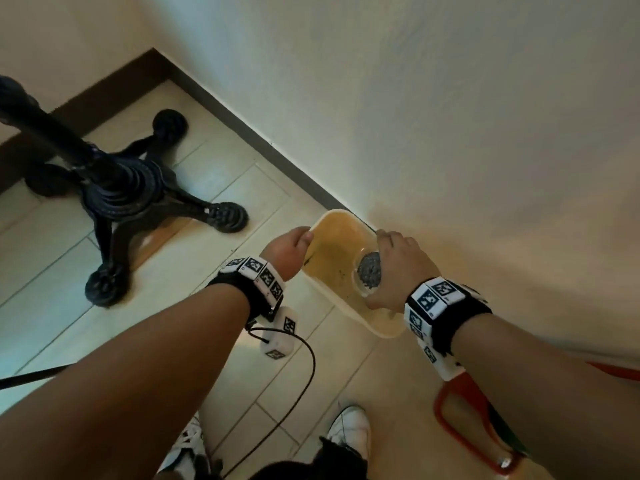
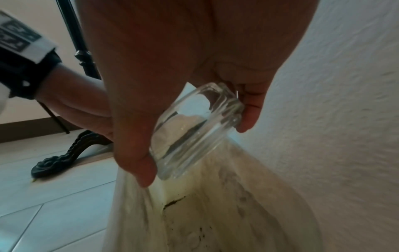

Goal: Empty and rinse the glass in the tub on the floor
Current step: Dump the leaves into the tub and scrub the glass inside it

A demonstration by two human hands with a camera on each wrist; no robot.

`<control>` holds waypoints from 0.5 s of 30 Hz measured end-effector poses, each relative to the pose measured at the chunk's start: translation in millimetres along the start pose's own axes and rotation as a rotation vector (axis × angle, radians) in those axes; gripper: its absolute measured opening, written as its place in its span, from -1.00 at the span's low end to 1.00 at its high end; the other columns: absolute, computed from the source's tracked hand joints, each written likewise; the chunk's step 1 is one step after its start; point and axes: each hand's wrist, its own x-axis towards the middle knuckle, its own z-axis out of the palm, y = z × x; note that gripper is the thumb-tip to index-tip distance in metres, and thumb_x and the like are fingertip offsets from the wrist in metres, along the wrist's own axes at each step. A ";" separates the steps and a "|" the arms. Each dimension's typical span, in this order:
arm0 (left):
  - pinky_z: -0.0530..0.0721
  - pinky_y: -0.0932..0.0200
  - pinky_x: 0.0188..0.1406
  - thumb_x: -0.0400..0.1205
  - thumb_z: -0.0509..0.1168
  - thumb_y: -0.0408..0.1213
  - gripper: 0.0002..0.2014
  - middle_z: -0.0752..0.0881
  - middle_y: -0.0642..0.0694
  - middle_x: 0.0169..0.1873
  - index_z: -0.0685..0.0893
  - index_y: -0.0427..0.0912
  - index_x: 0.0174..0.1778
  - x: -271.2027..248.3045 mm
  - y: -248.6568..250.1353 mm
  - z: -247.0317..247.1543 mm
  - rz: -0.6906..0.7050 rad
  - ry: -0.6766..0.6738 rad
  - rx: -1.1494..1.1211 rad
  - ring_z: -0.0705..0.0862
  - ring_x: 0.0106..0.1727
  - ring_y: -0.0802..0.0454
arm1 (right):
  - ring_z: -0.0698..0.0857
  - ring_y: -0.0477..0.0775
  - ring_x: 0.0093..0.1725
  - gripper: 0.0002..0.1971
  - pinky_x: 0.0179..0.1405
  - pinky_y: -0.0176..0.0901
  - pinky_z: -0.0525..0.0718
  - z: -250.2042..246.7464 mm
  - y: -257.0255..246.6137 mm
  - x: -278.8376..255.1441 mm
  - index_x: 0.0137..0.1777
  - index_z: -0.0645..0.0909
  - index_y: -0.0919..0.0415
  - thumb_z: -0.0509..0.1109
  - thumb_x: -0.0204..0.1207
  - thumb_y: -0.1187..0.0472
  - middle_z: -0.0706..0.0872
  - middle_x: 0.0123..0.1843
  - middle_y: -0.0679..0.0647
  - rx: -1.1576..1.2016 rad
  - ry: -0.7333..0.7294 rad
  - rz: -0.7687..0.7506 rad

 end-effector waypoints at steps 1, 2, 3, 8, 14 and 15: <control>0.56 -0.01 0.29 0.77 -0.03 0.00 -0.56 0.71 -0.17 0.30 0.51 -0.05 0.50 2.3 -2.3 4.1 0.004 -0.004 -0.022 0.65 0.33 -0.19 | 0.42 0.24 0.37 0.22 0.31 0.08 0.56 2.1 -1.0 3.8 0.56 0.17 0.24 0.69 -0.04 -0.23 0.42 0.45 0.17 -0.036 -0.016 -0.004; 0.56 0.03 0.24 0.78 -0.04 -0.01 -0.56 0.72 -0.17 0.28 0.51 -0.06 0.50 4.4 -4.9 7.4 0.005 -0.005 -0.045 0.66 0.31 -0.18 | 0.43 0.24 0.36 0.21 0.30 0.08 0.57 4.2 -1.9 7.6 0.54 0.20 0.24 0.70 -0.04 -0.24 0.43 0.44 0.17 -0.073 -0.026 -0.014; 0.55 0.06 0.18 0.78 -0.04 -0.02 -0.56 0.72 -0.17 0.27 0.51 -0.06 0.49 5.1 -7.0 10.1 0.006 -0.002 -0.070 0.66 0.29 -0.17 | 0.44 0.24 0.34 0.20 0.30 0.07 0.57 7.0 -3.0 10.1 0.53 0.21 0.24 0.70 -0.04 -0.23 0.44 0.42 0.18 -0.109 -0.033 -0.027; 0.53 0.10 0.09 0.78 -0.02 -0.04 -0.59 0.74 -0.12 0.22 0.56 -0.09 0.43 5.6 -10.9 20.2 0.002 0.058 -0.201 0.68 0.23 -0.08 | 0.46 0.27 0.26 0.02 0.24 0.05 0.59 29.4 -10.0 14.8 0.53 0.20 0.27 0.68 0.11 0.08 0.46 0.43 0.24 -0.310 0.070 -0.139; 0.60 0.08 0.13 0.78 0.01 -0.05 -0.60 0.75 -0.14 0.17 0.59 -0.10 0.41 5.9 -13.2 21.5 0.012 0.066 -0.240 0.69 0.17 -0.07 | 0.44 0.32 0.36 0.11 0.39 0.13 0.51 41.8 -16.3 18.8 0.62 0.12 0.30 0.68 0.15 0.04 0.43 0.49 0.28 -0.355 0.077 -0.212; 0.62 0.05 0.16 0.78 0.01 -0.06 -0.60 0.76 -0.14 0.16 0.60 -0.10 0.41 6.1 -13.5 21.5 0.009 0.066 -0.249 0.70 0.17 -0.08 | 0.46 0.32 0.36 0.11 0.41 0.13 0.51 43.9 -16.5 19.4 0.62 0.12 0.30 0.68 0.16 0.02 0.45 0.48 0.28 -0.350 0.087 -0.210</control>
